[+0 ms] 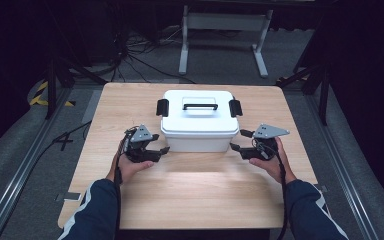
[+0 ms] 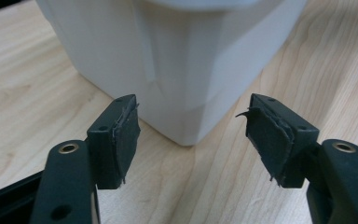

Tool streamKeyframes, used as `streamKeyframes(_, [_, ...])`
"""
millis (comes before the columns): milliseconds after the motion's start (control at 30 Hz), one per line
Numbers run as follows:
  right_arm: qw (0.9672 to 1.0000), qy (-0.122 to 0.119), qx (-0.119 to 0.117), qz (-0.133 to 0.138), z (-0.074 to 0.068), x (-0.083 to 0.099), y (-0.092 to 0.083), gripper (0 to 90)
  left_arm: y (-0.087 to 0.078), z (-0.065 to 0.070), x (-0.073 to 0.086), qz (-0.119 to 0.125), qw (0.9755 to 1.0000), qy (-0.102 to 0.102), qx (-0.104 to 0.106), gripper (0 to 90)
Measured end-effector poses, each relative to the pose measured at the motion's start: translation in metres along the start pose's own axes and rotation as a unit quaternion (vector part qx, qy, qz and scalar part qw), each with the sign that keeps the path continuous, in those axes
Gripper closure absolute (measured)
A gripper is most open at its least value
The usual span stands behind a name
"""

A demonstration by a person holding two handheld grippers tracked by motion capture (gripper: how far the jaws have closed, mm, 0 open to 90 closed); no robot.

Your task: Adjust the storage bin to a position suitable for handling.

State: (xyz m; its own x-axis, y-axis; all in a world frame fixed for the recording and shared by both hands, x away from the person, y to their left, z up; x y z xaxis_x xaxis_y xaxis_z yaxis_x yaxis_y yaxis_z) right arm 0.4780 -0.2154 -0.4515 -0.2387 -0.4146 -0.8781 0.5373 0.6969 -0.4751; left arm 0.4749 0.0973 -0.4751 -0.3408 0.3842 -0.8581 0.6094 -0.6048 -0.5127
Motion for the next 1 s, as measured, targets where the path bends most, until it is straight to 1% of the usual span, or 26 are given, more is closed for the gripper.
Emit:
streamKeyframes(33, [1.0000, -0.002, 0.001, 0.001, 0.000, -0.001, -0.002, 32.6, -0.002, -0.002, -0.003, 0.009, 0.9999, 0.000, -0.005, 33.7])
streamKeyframes(67, [1.0000, 0.000, 0.000, 0.004, 0.000, -0.003, -0.003, 31.9, -0.004, -0.002, -0.003, 0.010, 0.9999, -0.001, -0.006, 33.5])
streamKeyframes(100, [1.0000, 0.000, 0.000, 0.004, 0.000, -0.003, -0.003, 31.9, -0.004, -0.002, -0.003, 0.010, 0.9999, -0.001, -0.006, 32.6])
streamKeyframes(133, [1.0000, 0.000, -0.002, 0.007, -0.001, -0.007, -0.005, 31.6, -0.004, -0.001, -0.005, 0.010, 0.9999, -0.002, -0.004, 30.0])
streamKeyframes(167, [1.0000, 0.000, -0.001, 0.009, -0.001, -0.009, -0.006, 31.1, -0.005, -0.001, -0.005, 0.007, 1.0000, 0.000, -0.006, 28.6])
streamKeyframes(200, [0.9999, 0.001, -0.002, 0.011, -0.001, -0.011, -0.007, 30.6, -0.005, 0.000, -0.007, 0.013, 0.9999, -0.001, -0.004, 28.7])
streamKeyframes(267, [0.9999, 0.000, -0.002, 0.012, -0.001, -0.014, -0.007, 30.2, -0.005, 0.000, -0.009, 0.010, 0.9999, -0.005, -0.004, 26.3])
streamKeyframes(367, [0.9999, -0.003, -0.008, 0.012, -0.001, -0.016, -0.010, 29.5, -0.009, -0.003, -0.012, 0.008, 0.9998, 0.017, -0.007, 24.9])
streamKeyframes(400, [0.9999, -0.004, -0.011, 0.011, -0.002, -0.016, -0.011, 29.5, -0.012, -0.005, -0.012, 0.009, 0.9998, 0.011, -0.010, 24.4])
streamKeyframes(433, [0.9999, -0.003, -0.010, 0.008, -0.001, -0.015, -0.012, 29.5, -0.014, -0.008, -0.012, 0.008, 0.9998, 0.009, -0.015, 24.7])
streamKeyframes(467, [0.9999, -0.005, -0.010, 0.008, 0.000, -0.015, -0.013, 29.8, -0.017, -0.010, -0.012, 0.009, 0.9998, 0.002, -0.017, 25.2])
streamKeyframes(500, [0.9999, -0.005, -0.011, 0.009, 0.001, -0.015, -0.015, 30.4, -0.018, -0.013, -0.013, 0.013, 0.9997, 0.004, -0.021, 26.7])
streamKeyframes(533, [0.9999, -0.002, -0.009, 0.012, 0.002, -0.015, -0.017, 31.2, -0.020, -0.015, -0.011, 0.010, 0.9997, -0.001, -0.022, 28.2])
streamKeyframes(567, [0.9999, -0.001, -0.007, 0.013, 0.003, -0.015, -0.018, 31.2, -0.020, -0.017, -0.011, 0.012, 0.9996, -0.001, -0.025, 30.6])
streamKeyframes(600, [0.9999, -0.001, -0.007, 0.013, 0.003, -0.015, -0.018, 31.2, -0.020, -0.017, -0.011, 0.012, 0.9996, -0.001, -0.025, 31.6])
streamKeyframes(633, [0.9999, -0.004, -0.007, 0.011, 0.004, -0.015, -0.019, 31.3, -0.021, -0.018, -0.010, 0.007, 0.9996, -0.002, -0.026, 31.6])
streamKeyframes(700, [1.0000, -0.006, -0.007, 0.004, 0.004, -0.015, -0.018, 30.8, -0.020, -0.018, -0.010, 0.007, 0.9997, -0.005, -0.024, 31.9])
streamKeyframes(733, [0.9999, -0.008, -0.010, 0.005, 0.002, -0.017, -0.016, 30.5, -0.018, -0.018, -0.011, 0.011, 0.9997, -0.003, -0.023, 30.9])
streamKeyframes(767, [0.9999, -0.005, -0.014, 0.004, 0.001, -0.018, -0.015, 30.1, -0.016, -0.015, -0.013, 0.009, 0.9999, -0.005, -0.009, 29.3])
streamKeyframes(800, [0.9999, -0.005, -0.014, 0.004, 0.001, -0.018, -0.015, 30.1, -0.016, -0.015, -0.013, 0.009, 0.9999, -0.005, -0.009, 27.5])
streamKeyframes(833, [0.9998, -0.003, -0.019, 0.003, 0.000, -0.018, -0.013, 29.7, -0.013, -0.012, -0.014, 0.007, 1.0000, -0.006, -0.001, 27.5])
streamKeyframes(867, [0.9997, -0.005, -0.022, -0.001, -0.001, -0.019, -0.009, 29.3, -0.010, -0.010, -0.015, 0.007, 1.0000, 0.001, 0.004, 25.3])
streamKeyframes(900, [0.9997, -0.002, -0.026, -0.005, -0.001, -0.018, -0.004, 28.2, -0.008, -0.009, -0.015, 0.006, 1.0000, 0.005, 0.006, 21.8])
streamKeyframes(933, [0.9996, 0.002, -0.028, -0.007, -0.001, -0.017, -0.002, 28.1, -0.005, -0.006, -0.015, 0.001, 0.9999, 0.004, 0.012, 21.3])
streamKeyframes(967, [0.9996, 0.002, -0.028, -0.007, -0.001, -0.017, -0.002, 28.1, 0.000, -0.004, -0.016, 0.002, 0.9998, 0.004, 0.018, 21.3])
streamKeyframes(1000, [0.9995, 0.004, -0.029, -0.010, -0.001, -0.016, 0.002, 27.7, 0.003, -0.003, -0.016, 0.002, 0.9997, -0.001, 0.022, 20.2])
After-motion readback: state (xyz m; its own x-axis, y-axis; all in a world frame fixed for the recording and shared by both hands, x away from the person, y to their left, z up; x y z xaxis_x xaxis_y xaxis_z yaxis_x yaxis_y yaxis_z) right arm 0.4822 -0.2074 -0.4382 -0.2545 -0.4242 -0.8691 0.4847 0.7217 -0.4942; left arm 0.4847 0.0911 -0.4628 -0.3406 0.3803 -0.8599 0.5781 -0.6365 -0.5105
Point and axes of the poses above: each handheld gripper's, and its own axes: y roughly forward along the jaws, x roughly out of its underside, z roughly to its right, the point moved 8 cm from there along y, roughly forward along the jaws, and after that the axes turned 7 degrees about -x, right-handed, at the moved point
